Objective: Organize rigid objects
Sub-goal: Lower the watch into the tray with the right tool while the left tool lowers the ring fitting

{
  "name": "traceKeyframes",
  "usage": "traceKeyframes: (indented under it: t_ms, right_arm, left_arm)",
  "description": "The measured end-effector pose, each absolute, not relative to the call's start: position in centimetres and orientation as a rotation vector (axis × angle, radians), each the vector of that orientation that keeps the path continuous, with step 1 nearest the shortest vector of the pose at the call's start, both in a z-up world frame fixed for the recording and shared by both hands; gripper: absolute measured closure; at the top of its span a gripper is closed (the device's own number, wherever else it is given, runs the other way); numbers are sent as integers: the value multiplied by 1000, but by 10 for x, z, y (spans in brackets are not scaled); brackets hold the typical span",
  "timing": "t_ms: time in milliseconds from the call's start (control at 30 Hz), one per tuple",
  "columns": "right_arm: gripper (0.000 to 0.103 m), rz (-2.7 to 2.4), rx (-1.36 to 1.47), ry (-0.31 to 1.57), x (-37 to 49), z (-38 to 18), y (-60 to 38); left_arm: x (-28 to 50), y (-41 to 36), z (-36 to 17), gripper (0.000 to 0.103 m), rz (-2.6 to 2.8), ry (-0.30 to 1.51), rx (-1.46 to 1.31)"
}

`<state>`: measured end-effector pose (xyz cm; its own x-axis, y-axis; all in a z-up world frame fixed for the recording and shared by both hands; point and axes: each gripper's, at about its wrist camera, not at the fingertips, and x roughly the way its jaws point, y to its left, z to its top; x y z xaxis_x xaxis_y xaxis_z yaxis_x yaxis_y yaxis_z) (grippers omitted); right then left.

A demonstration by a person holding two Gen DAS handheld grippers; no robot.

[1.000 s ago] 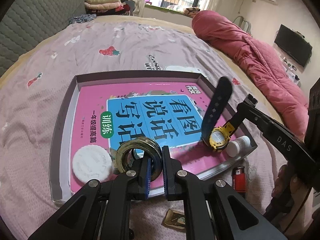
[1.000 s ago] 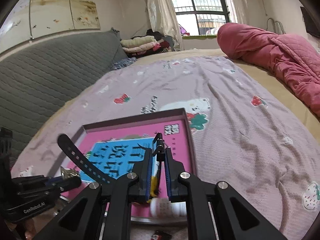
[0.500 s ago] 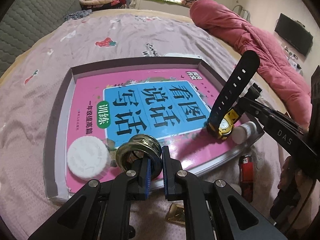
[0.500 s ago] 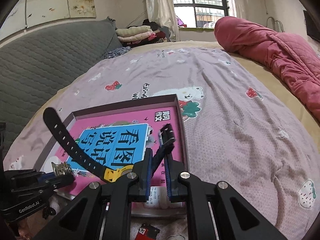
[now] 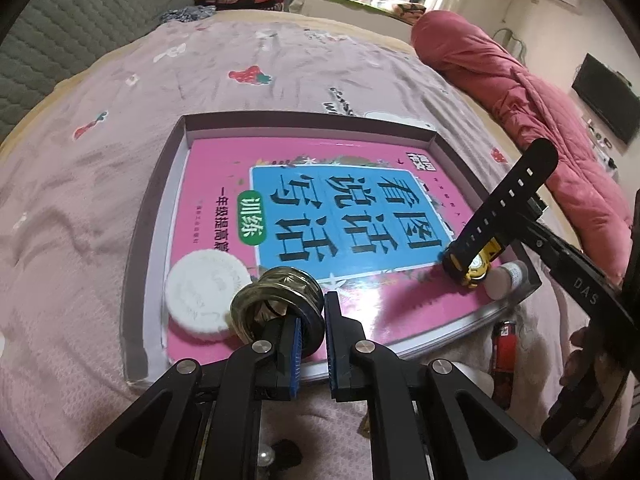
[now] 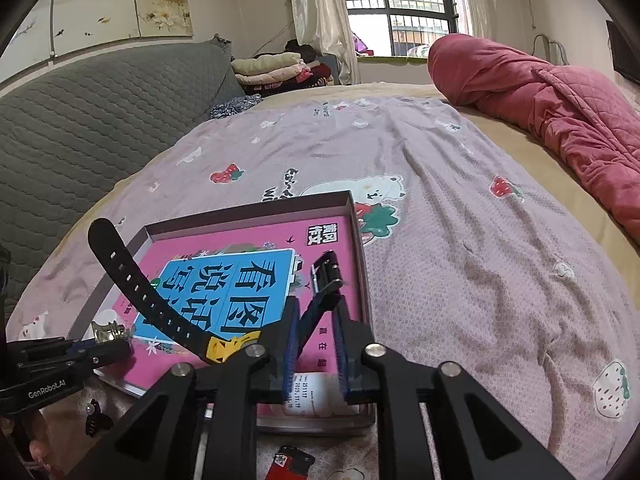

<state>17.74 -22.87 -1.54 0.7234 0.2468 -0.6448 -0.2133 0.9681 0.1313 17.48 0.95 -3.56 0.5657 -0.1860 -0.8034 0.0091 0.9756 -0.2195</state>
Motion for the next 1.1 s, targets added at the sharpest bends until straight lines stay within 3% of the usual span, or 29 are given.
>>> traceKeyframes:
  t_ms: [200, 467, 1100]
  right_arm:
    - [62, 232, 71, 713, 176, -13, -238]
    - [56, 233, 78, 673, 173, -4, -245]
    - [55, 235, 61, 671, 171, -4, -245]
  left_arm:
    - [172, 14, -37, 91, -97, 967, -207]
    - [169, 9, -32, 83, -120, 952, -206]
    - [157, 11, -22, 80, -115, 944, -209]
